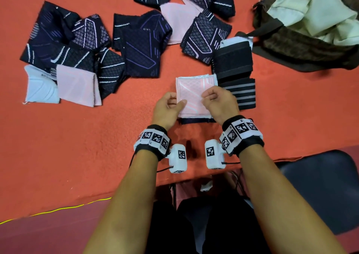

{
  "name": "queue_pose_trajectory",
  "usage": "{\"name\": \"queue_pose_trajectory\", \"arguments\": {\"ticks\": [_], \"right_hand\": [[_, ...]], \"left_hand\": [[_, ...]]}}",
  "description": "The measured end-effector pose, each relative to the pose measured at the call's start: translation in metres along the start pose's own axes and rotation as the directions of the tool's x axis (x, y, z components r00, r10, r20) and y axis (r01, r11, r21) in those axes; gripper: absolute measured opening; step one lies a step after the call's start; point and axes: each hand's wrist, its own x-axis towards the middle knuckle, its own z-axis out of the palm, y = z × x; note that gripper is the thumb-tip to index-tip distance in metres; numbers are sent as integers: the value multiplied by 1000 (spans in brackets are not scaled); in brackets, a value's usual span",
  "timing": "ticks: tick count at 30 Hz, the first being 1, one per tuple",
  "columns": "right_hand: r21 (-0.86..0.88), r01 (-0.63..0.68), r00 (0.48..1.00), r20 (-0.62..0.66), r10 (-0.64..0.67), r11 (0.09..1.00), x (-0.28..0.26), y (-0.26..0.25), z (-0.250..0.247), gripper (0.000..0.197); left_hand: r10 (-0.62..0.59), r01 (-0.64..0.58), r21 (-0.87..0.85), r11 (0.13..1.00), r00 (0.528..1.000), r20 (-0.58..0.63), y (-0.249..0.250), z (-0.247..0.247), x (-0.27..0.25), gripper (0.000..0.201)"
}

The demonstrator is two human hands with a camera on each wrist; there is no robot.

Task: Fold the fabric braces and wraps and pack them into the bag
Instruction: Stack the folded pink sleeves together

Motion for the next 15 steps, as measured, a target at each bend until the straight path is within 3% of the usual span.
{"name": "queue_pose_trajectory", "arguments": {"ticks": [4,10,15], "right_hand": [[-178,-8,998,57,18,984,1,-10,6,12],[-207,54,996,80,-38,977,11,-51,19,14],[-192,144,981,158,-114,971,33,-96,58,18]], "left_hand": [[-29,28,25,999,999,27,-2,-5,6,15],[-48,48,13,999,999,13,6,-30,9,2],[-35,42,71,997,995,-98,21,-72,33,18]]}}
